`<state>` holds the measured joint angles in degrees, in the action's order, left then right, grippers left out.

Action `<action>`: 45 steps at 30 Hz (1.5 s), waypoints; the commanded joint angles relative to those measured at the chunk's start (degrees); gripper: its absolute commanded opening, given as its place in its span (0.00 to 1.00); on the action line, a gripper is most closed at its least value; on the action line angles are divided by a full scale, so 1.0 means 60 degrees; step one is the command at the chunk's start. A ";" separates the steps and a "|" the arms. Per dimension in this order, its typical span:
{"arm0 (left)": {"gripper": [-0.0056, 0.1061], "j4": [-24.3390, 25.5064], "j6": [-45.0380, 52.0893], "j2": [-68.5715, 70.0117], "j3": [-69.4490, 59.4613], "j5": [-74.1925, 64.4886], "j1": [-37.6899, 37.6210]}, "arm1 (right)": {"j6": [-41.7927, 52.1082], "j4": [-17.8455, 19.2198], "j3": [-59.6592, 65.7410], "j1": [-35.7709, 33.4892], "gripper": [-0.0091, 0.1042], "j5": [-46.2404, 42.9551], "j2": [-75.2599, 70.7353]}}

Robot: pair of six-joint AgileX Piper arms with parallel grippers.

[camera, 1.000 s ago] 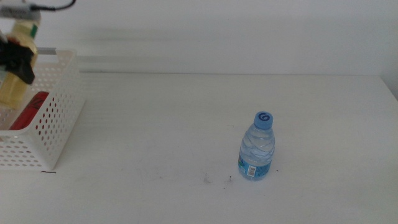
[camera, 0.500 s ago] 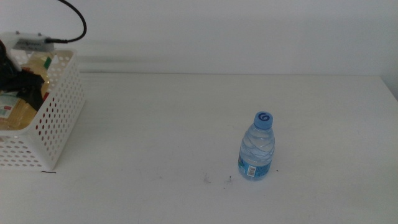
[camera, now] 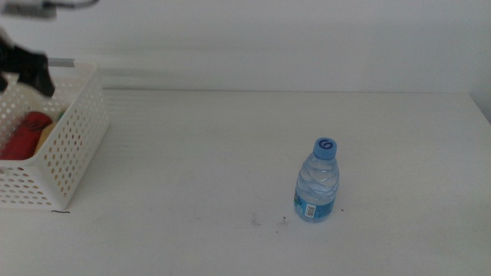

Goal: Use arms to grab the bottles and put them into the dustbin to the left of the table.

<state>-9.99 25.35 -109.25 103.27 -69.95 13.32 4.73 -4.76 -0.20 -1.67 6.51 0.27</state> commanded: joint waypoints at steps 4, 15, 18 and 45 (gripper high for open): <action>0.89 -0.1570 0.0548 0.2201 -0.1055 0.0479 -0.0986 | 0.0035 0.0015 0.0033 0.0071 0.89 -0.0057 -0.0045; 0.89 -0.2091 0.0628 0.7273 -0.5467 0.3299 -0.3717 | 0.0035 0.0015 0.0033 0.0071 0.89 -0.0057 -0.0045; 0.89 -0.2091 0.0628 0.8047 -0.5563 0.2221 -0.3921 | 0.0035 0.0015 0.0033 0.0071 0.89 -0.0057 -0.0045; 0.89 -0.2069 0.0766 0.9783 -0.5563 0.1558 -0.3935 | 0.0039 0.0008 0.0033 0.0071 0.89 -0.1243 -0.0045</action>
<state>-22.21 29.97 -50.81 70.14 -60.87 -9.92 4.73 -4.76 -0.20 -1.67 2.75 0.27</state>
